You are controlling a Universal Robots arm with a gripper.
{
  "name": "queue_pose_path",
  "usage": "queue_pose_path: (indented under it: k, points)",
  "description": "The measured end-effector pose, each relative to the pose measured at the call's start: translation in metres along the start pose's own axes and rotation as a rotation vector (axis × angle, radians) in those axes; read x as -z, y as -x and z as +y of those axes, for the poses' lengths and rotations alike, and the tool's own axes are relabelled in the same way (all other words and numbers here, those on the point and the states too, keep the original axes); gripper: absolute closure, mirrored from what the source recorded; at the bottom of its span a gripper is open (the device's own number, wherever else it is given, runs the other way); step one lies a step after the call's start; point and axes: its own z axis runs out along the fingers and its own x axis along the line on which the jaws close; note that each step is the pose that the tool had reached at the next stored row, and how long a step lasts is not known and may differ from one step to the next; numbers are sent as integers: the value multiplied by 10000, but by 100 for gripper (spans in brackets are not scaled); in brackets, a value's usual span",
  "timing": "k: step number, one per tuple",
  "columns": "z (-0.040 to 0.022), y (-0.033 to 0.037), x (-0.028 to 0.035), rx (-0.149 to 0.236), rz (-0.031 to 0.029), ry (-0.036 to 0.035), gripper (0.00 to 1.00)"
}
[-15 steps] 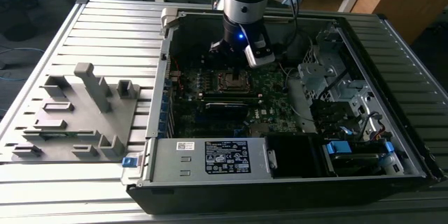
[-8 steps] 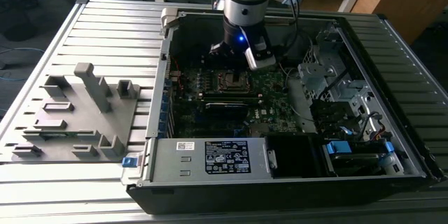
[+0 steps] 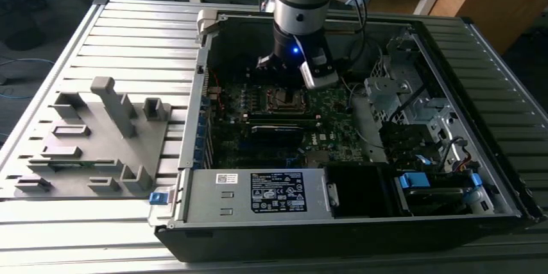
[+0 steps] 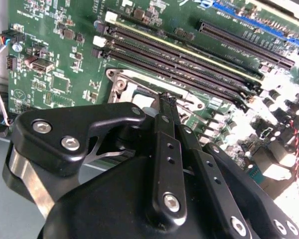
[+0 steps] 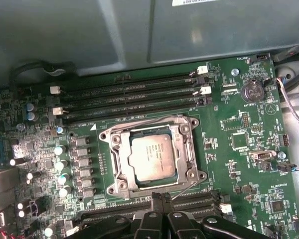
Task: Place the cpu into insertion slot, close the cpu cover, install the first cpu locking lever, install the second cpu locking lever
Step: 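Install the second cpu locking lever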
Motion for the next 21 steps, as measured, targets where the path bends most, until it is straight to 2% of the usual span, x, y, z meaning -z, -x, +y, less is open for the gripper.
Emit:
queue_pose_path:
  k: [21]
  points:
    - [-11, -10, -14, 0, -1, 0, 89]
